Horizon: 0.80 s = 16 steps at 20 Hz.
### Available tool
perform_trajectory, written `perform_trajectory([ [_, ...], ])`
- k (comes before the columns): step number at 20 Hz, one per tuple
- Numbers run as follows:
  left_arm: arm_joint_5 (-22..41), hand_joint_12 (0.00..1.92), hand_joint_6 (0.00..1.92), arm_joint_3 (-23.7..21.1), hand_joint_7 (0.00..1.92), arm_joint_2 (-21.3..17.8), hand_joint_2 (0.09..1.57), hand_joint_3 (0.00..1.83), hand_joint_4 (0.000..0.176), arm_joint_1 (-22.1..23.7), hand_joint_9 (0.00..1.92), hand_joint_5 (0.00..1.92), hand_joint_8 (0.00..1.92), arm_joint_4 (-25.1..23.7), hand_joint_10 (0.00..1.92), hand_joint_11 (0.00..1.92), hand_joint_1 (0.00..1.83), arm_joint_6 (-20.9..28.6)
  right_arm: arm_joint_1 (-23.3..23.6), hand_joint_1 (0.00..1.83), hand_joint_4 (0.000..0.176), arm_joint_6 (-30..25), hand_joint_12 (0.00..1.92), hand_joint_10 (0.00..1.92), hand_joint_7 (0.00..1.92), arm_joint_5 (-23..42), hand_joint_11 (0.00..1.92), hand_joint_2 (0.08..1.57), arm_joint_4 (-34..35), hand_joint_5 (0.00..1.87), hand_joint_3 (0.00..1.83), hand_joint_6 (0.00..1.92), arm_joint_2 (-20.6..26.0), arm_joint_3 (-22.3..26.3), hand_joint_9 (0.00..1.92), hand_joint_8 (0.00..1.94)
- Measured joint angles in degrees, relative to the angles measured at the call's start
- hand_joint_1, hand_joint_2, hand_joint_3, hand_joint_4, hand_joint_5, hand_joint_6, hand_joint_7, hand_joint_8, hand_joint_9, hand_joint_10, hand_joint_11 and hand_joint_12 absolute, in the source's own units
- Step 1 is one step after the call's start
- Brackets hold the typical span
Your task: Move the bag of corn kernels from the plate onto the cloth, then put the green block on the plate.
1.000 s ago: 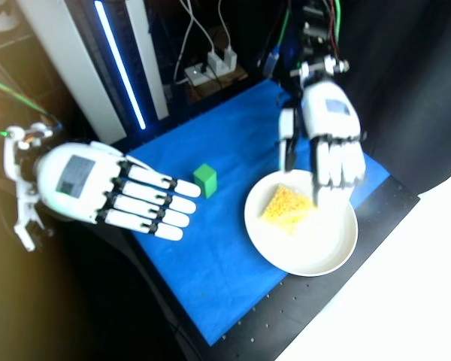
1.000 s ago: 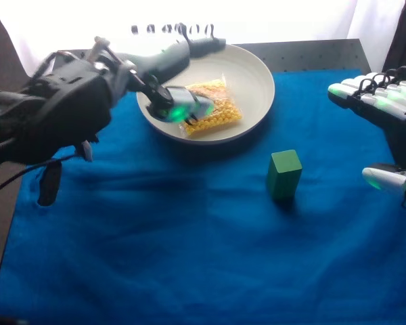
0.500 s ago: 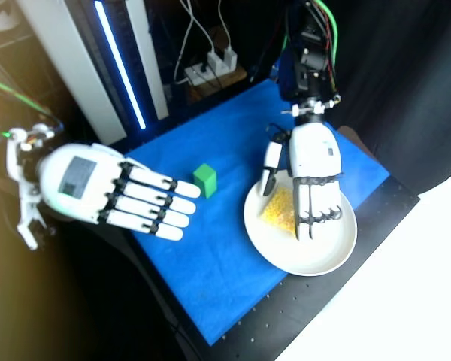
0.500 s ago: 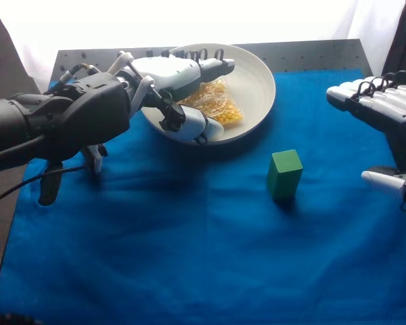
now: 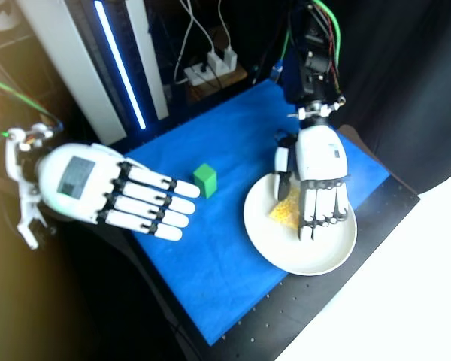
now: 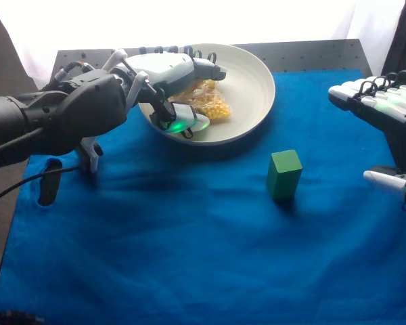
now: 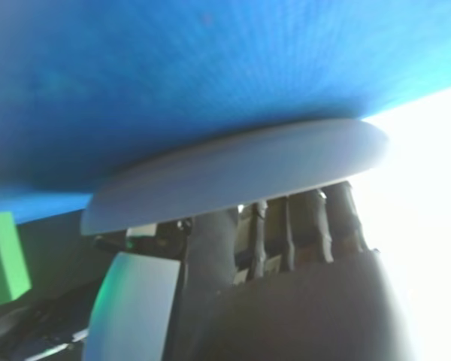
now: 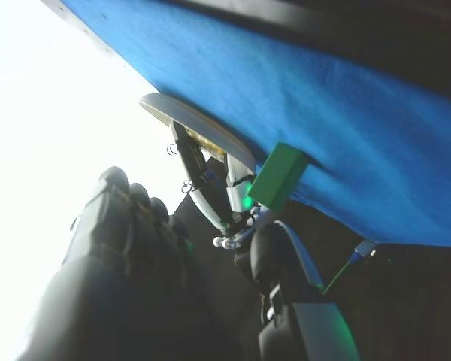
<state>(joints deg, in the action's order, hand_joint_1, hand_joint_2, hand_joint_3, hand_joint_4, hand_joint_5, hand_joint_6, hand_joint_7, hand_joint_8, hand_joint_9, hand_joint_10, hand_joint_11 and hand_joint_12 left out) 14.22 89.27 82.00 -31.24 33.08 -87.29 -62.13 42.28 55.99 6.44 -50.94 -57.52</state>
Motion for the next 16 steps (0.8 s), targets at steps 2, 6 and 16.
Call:
perform_trajectory([
  [2, 0.0, 1.5, 0.06, 0.0, 0.36, -0.02, 1.19, 0.0, 0.0, 0.0, 0.41, 0.47, 0.0, 0.28, 0.49, 0.16, 1.21, -0.07, 0.0, 0.77, 0.0, -0.02, 0.0, 0.0, 0.0, 0.2, 0.0, 1.39, 0.0, 0.0, 0.0, 0.0, 0.0, 0.0, 0.0, 0.0],
  [6, 0.92, 1.68, 0.85, 0.17, 0.39, 0.0, 1.23, 0.0, 0.0, 0.0, 0.33, 0.36, 0.45, 0.63, 1.36, 0.37, 1.25, -0.15, -0.35, 0.79, 0.0, -0.09, 0.0, 0.0, 0.0, 0.5, 0.0, 1.38, 0.33, 0.0, 0.0, 0.0, 0.0, 0.0, 0.0, 0.0],
  [16, 3.02, 1.88, 1.09, -7.08, 0.17, -5.42, 1.17, 0.0, 0.0, -0.66, 0.47, 0.26, 1.27, -1.4, 1.73, 0.62, 1.3, -0.39, -0.35, 0.78, 0.0, -0.2, 0.0, 0.0, 0.0, 0.74, 0.0, 1.38, 0.59, 0.0, 0.0, 0.0, -0.04, 0.0, 0.0, 0.0],
])
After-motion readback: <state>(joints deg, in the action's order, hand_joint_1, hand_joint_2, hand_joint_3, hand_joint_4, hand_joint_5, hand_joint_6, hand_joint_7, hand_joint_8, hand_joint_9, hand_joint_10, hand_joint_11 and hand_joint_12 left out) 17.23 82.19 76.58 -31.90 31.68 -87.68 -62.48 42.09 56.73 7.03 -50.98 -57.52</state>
